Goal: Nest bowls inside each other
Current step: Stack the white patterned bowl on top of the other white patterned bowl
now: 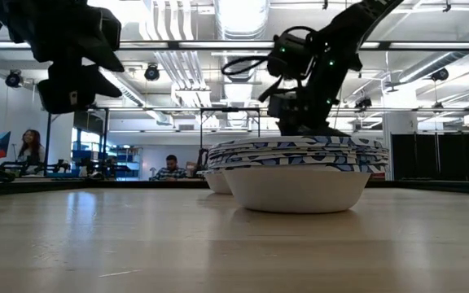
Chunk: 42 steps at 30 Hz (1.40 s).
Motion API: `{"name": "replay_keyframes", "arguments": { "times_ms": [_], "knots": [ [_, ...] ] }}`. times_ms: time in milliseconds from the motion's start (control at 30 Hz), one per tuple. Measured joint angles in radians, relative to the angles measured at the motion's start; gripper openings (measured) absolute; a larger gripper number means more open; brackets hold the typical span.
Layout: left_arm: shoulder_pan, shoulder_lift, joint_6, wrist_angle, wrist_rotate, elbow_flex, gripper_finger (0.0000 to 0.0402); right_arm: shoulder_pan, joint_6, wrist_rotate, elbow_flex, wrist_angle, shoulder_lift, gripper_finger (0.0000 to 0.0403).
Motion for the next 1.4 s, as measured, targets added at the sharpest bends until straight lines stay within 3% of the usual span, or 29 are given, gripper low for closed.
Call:
{"name": "replay_keyframes", "arguments": {
  "times_ms": [233, 433, 633, 800, 1000, 1400],
  "knots": [
    [0.0, 0.0, -0.049, 0.028, -0.039, 0.0, 0.0134, -0.003, -0.048, -0.005, -0.003, 0.14, 0.043, 0.0187],
    [0.0, 0.0, -0.052, 0.058, -0.052, 0.0, 0.0134, -0.006, -0.019, -0.009, 0.002, 0.153, 0.087, 0.0181],
    [0.0, 0.0, -0.052, 0.067, -0.052, 0.0, 0.0134, -0.006, 0.042, -0.009, 0.002, 0.16, 0.133, 0.0148],
    [-0.001, 0.0, -0.052, 0.08, -0.051, 0.0, 0.0134, -0.006, 0.157, -0.005, 0.002, 0.158, 0.139, 0.0098],
    [-0.002, 0.0, -0.051, 0.107, -0.049, 0.0, 0.0134, -0.003, 0.255, -0.002, 0.002, 0.114, 0.069, 0.0018],
    [-0.002, 0.0, 0.017, 0.099, -0.042, 0.0, 0.0134, 0.03, 0.483, -0.007, 0.004, -0.034, -0.212, 0.0013]
  ]
}}
